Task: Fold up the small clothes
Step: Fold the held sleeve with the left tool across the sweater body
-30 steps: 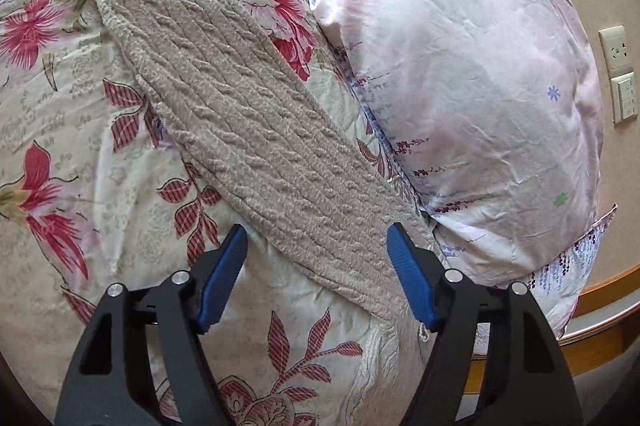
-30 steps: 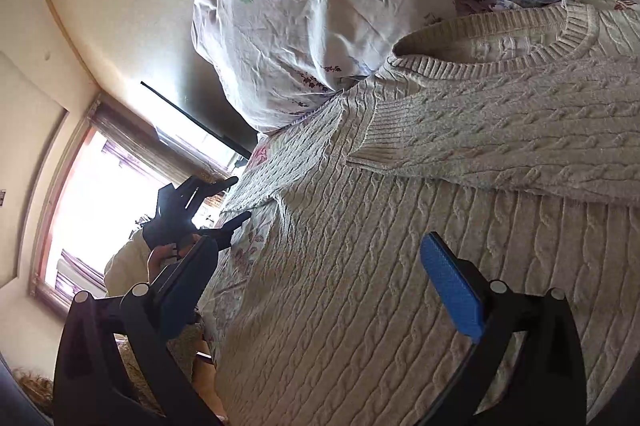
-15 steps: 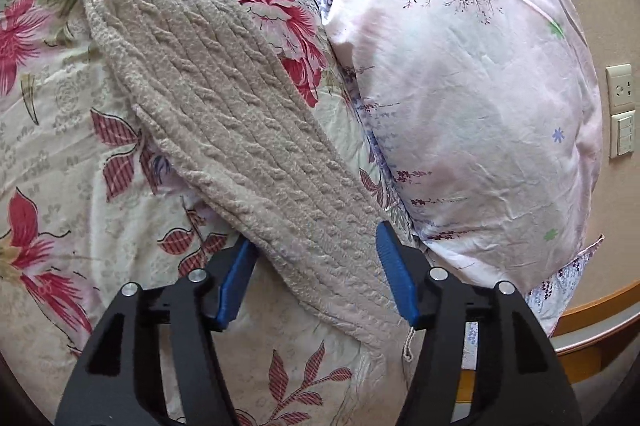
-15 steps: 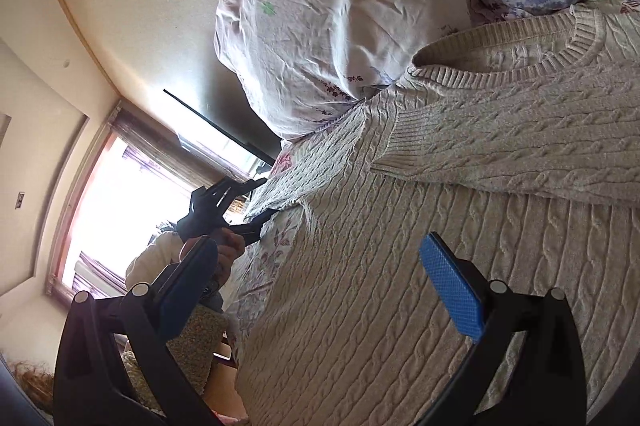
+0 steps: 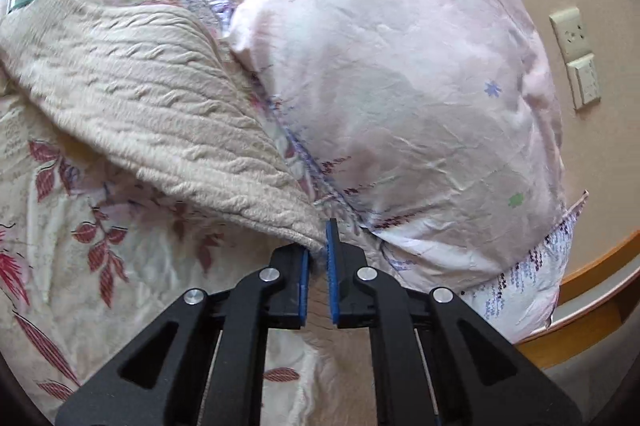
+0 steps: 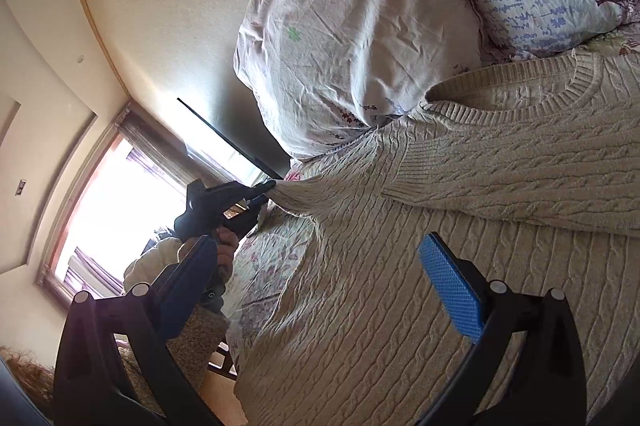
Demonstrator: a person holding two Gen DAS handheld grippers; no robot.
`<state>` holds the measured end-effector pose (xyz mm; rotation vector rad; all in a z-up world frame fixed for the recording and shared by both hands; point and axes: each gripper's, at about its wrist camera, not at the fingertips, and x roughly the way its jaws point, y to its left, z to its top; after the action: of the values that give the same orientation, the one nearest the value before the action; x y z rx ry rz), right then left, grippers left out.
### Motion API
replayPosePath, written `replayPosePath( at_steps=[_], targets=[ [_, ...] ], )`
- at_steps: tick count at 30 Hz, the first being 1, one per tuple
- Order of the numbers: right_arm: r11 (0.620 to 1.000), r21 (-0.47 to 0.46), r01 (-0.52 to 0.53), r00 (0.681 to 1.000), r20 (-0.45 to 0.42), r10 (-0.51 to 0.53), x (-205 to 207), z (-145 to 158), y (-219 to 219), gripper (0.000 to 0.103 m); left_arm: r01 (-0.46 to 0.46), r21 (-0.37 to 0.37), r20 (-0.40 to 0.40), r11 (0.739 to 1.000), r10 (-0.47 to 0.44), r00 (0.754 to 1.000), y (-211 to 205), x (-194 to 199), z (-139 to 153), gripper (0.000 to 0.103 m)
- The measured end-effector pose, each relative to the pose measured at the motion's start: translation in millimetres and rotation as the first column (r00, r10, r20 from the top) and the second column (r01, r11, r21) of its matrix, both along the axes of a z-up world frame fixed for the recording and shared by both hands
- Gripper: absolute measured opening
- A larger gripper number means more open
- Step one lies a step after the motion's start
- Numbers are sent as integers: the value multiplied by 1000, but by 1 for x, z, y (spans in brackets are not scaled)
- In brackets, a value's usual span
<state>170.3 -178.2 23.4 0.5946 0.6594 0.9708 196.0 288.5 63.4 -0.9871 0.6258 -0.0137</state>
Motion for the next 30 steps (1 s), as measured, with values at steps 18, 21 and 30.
replayPosePath(
  at_steps=[18, 21, 30],
  targets=[
    [992, -41, 117, 993, 22, -116, 4, 1, -15, 102, 543, 326, -157, 773, -522, 838, -219, 25, -26, 52],
    [993, -41, 112, 994, 22, -111, 4, 2, -14, 102, 454, 343, -90, 822, -452, 887, -191, -1, -8, 74],
    [994, -47, 100, 994, 39, -98, 0, 4, -9, 102, 19, 8, -228, 1000, -17, 973, -49, -27, -53, 43]
  ],
)
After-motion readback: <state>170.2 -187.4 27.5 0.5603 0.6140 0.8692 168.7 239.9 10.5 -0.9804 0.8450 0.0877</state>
